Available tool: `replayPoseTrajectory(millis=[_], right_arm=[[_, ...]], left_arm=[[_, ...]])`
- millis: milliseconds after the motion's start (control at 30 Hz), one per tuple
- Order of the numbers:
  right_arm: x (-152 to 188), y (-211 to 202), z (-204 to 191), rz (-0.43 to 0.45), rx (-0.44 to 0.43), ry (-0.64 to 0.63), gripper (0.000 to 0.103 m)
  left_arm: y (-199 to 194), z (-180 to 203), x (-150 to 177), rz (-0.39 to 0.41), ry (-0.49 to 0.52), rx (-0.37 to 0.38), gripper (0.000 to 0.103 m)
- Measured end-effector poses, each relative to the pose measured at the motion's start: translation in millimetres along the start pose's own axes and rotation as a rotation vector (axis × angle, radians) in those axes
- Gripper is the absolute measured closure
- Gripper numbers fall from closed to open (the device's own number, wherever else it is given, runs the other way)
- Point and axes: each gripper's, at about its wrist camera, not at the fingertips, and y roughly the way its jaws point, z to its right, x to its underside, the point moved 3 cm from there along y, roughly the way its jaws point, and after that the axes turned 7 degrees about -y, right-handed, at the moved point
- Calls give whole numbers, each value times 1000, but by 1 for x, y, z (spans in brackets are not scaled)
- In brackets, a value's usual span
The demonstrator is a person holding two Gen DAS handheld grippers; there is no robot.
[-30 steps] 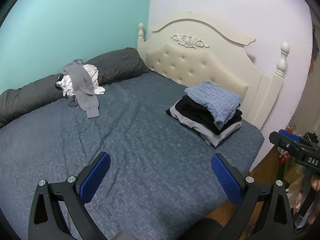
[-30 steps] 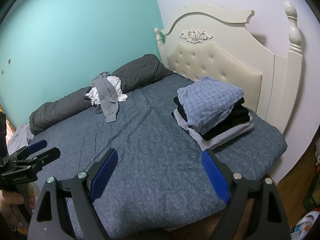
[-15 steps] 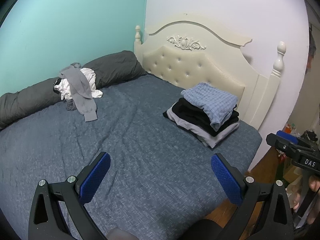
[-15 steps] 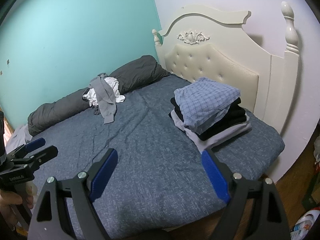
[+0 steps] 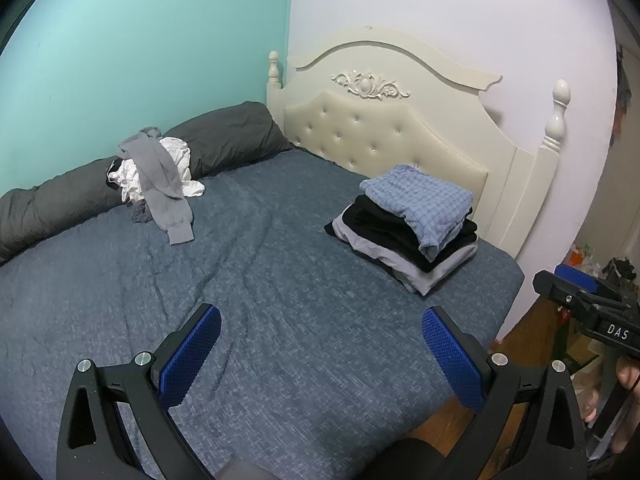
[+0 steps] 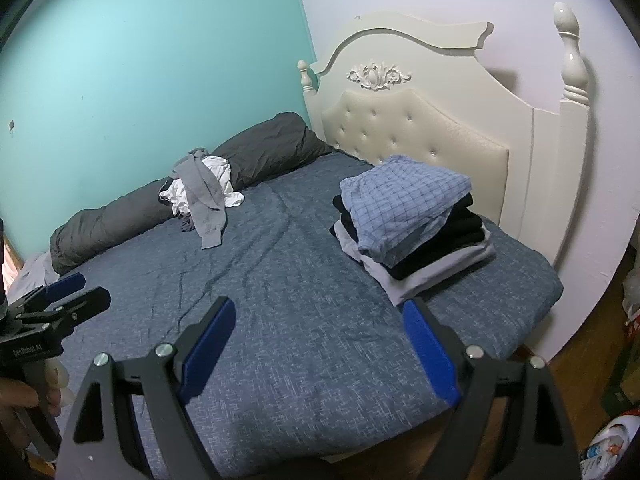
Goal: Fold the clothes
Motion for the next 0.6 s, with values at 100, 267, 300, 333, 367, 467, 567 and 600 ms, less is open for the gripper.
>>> replayPoseTrajectory(millis=[100, 267, 300, 333, 367, 467, 567, 600], right_arm=[[0, -2, 0, 3, 5, 3, 16], [-1, -3, 1, 5, 7, 1, 16], [-1, -3, 1, 5, 7, 0, 16], [-1, -3, 1, 5, 7, 0, 16], [-1, -3, 1, 5, 8, -1, 16], [-1, -3, 0, 6, 12, -1, 16], [0, -4, 2, 6, 17, 0, 16], [0, -4, 2, 7, 18, -1, 16]], left_arm=[[0, 0, 0, -3, 1, 2, 0], [2, -2, 0, -14, -11, 4, 0], [3, -2, 0, -15, -11, 4, 0], [3, -1, 0, -15, -10, 4, 0], [3, -1, 0, -16, -9, 4, 0], [3, 0, 1, -15, -8, 6, 0], [2, 1, 1, -11, -4, 5, 0], [2, 1, 1, -9, -2, 7, 0]])
